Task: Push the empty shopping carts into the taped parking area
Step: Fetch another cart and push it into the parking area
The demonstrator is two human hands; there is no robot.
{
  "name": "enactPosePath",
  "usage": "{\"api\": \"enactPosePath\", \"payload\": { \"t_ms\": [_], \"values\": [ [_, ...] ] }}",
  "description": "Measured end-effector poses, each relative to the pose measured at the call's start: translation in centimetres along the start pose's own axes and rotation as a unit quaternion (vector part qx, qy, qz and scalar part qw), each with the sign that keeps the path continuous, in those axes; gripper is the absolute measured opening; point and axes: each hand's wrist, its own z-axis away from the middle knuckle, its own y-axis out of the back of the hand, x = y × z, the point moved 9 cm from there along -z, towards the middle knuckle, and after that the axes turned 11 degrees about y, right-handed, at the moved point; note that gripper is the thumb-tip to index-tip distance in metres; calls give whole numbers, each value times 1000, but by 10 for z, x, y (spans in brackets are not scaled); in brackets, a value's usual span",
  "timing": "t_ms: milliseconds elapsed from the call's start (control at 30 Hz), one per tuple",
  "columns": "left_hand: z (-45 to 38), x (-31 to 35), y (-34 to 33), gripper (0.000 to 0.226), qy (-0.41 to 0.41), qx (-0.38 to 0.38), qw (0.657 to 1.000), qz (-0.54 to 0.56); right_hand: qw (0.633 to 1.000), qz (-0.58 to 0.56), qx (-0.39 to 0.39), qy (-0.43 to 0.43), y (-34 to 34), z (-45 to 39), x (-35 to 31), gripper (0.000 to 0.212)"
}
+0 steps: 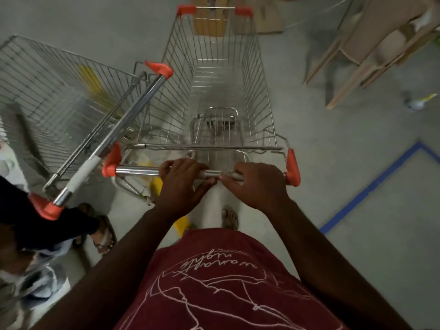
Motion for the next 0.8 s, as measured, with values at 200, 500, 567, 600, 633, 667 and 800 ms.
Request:
{"api": "enactPosePath", "payload": {
  "t_ms": [200, 500, 567, 600, 633, 667, 800],
  "values": [
    [-1, -12, 5, 38, -65, -38, 997, 25, 999, 10, 5, -51, -10, 13, -16, 58],
    [33, -9, -3, 32, -159, -140, 977, 14, 984, 44, 74, -157, -21, 85, -47, 60],
    [40, -3, -4, 32, -184, -147, 972, 10, 979, 56, 92, -175, -22, 103, -53, 60],
    [44, 1, -4, 32, -197, -146, 969, 8, 974, 62, 106, -188, -22, 113, -54, 61],
    [48, 6, -4, 31, -211, -145, 967, 7, 969, 67, 118, -207, -21, 123, -55, 61],
    [53, 12, -4, 31, -224, -146, 964, 6, 963, 69, 126, -228, -20, 134, -55, 60],
    [72, 49, -12, 31, -263, -165, 950, -4, 944, 90, 156, -277, -14, 180, -49, 60]
  ]
}}
